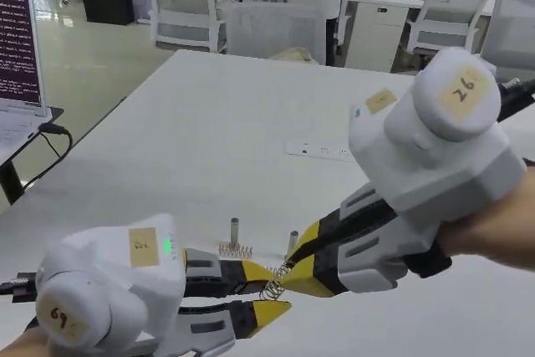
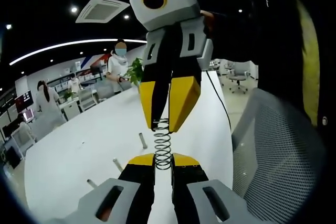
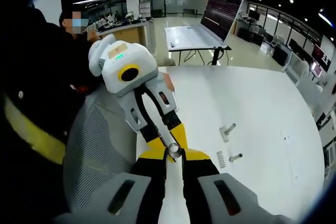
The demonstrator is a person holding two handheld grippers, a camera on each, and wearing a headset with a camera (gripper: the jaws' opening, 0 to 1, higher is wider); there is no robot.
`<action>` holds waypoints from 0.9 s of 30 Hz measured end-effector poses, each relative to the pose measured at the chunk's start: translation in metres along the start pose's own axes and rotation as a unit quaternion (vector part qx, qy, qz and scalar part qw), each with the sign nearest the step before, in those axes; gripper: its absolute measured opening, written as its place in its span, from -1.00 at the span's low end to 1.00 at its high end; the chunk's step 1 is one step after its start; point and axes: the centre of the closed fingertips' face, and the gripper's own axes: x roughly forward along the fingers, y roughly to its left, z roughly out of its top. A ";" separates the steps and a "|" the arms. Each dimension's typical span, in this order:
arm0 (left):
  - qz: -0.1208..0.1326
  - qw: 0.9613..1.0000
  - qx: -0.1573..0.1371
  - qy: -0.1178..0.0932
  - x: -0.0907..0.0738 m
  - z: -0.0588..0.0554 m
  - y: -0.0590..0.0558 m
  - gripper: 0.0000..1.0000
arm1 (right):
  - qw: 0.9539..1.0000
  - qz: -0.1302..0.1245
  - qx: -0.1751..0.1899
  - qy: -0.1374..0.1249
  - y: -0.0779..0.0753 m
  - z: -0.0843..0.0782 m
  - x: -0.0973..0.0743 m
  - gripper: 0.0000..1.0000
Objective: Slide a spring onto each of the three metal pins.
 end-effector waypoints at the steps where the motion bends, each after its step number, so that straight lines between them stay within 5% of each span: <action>1: -0.001 1.000 0.002 0.001 0.000 0.000 0.000 -0.93 | 1.000 0.001 0.000 0.003 0.000 0.000 0.000 -0.84; 9: -0.009 1.000 -0.003 0.001 0.005 0.001 -0.005 -0.90 | 1.000 0.007 -0.007 0.025 0.002 -0.004 -0.002 -0.84; 16: -0.015 1.000 -0.027 -0.005 0.006 0.003 -0.007 -0.67 | 0.999 0.008 -0.006 0.039 -0.001 -0.006 -0.002 -0.84; 22: -0.012 0.997 -0.068 -0.022 0.000 0.003 0.001 -0.57 | 0.998 -0.002 -0.007 0.062 -0.014 -0.014 -0.007 -0.84; 27: 0.004 0.997 -0.076 -0.016 -0.008 -0.005 0.013 -0.48 | 0.997 -0.019 -0.001 0.078 -0.031 -0.023 -0.014 -0.84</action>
